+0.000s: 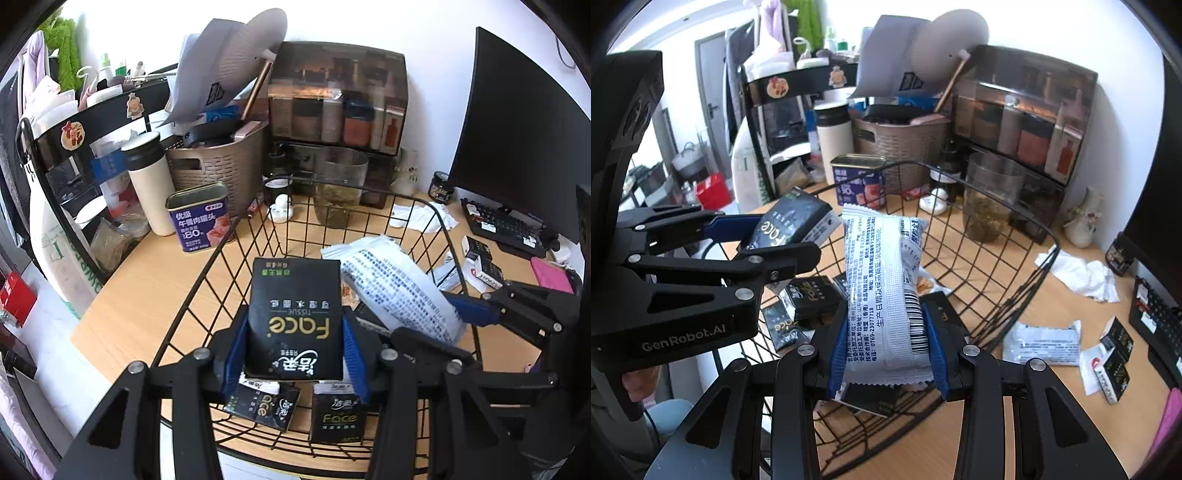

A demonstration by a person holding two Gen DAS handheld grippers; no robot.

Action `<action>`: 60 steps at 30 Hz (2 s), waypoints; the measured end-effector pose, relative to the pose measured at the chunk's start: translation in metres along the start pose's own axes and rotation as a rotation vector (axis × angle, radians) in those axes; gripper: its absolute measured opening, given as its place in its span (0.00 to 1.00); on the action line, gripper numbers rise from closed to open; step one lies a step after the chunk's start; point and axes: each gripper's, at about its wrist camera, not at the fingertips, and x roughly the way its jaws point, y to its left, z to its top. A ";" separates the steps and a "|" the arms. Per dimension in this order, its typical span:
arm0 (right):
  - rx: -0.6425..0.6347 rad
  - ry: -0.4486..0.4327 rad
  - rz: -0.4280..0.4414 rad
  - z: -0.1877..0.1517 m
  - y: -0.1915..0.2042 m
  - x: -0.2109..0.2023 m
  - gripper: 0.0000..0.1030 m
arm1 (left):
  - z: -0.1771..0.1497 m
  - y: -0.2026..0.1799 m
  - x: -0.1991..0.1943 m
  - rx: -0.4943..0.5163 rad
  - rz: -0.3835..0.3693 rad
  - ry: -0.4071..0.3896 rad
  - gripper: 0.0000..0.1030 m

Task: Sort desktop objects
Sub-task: 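Lift both held items and carry them over the wire basket, then open both tools to drop the Face pack and snack bar into the basket, then bring both open tools back over the remaining items on the desk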

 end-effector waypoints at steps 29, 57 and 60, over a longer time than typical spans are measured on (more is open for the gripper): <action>0.168 -0.062 -0.168 -0.055 -0.096 -0.091 0.50 | 0.004 -0.113 -0.014 0.185 -0.177 -0.047 0.74; 0.391 0.117 -0.249 -0.158 -0.246 -0.071 0.50 | 0.020 -0.253 0.150 0.286 -0.217 0.157 0.74; 0.389 0.135 -0.247 -0.153 -0.256 -0.059 0.50 | 0.026 -0.251 0.159 0.260 -0.210 0.159 0.74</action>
